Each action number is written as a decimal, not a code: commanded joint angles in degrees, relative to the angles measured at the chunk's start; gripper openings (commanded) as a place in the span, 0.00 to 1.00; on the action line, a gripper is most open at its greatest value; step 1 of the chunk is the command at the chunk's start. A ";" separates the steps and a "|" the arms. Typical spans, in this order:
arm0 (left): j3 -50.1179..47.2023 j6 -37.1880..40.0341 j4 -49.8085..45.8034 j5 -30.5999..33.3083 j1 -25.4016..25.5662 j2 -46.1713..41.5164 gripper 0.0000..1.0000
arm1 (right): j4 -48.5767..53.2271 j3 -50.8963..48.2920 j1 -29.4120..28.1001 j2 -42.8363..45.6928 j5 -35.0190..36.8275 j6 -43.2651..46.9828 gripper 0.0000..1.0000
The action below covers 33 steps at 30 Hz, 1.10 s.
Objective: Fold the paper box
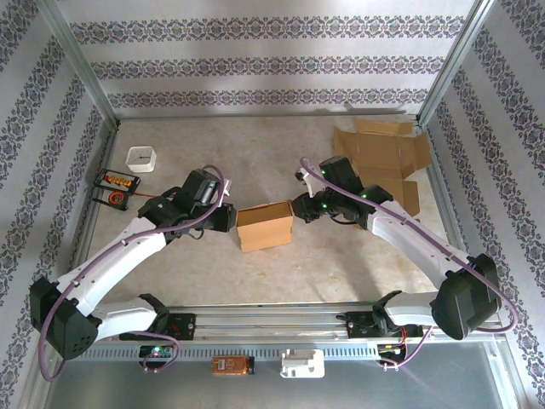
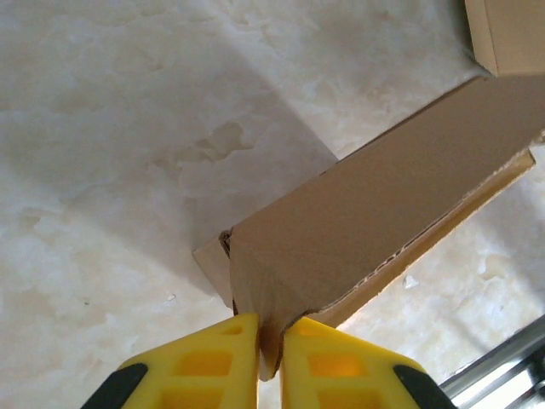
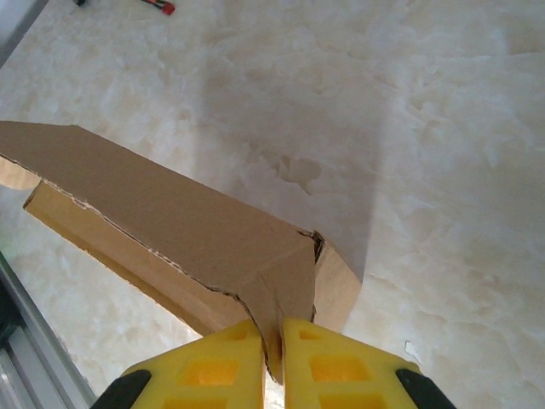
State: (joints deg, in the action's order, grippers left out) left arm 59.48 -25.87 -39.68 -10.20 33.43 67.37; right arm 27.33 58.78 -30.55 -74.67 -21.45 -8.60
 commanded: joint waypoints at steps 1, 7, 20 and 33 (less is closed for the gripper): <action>0.71 -7.89 -0.37 0.25 0.76 -0.09 0.11 | 0.54 1.63 -0.64 1.24 4.23 -6.33 0.13; 0.31 -13.11 3.08 -2.20 0.76 -0.65 0.06 | 0.92 1.69 -1.62 1.99 4.91 -11.66 0.11; 2.71 -11.40 -0.09 -1.94 0.76 0.92 0.06 | 4.26 4.00 -1.45 1.00 3.84 -14.48 0.08; 2.17 -10.60 -0.31 -0.81 0.76 1.23 0.06 | 5.49 4.70 -1.44 -1.85 3.55 -14.86 0.08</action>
State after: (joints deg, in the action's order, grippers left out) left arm 60.88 -36.69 -38.17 -11.73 33.43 68.20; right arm 31.86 63.00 -31.77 -75.70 -18.68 -22.81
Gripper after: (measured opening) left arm 0.059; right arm 0.083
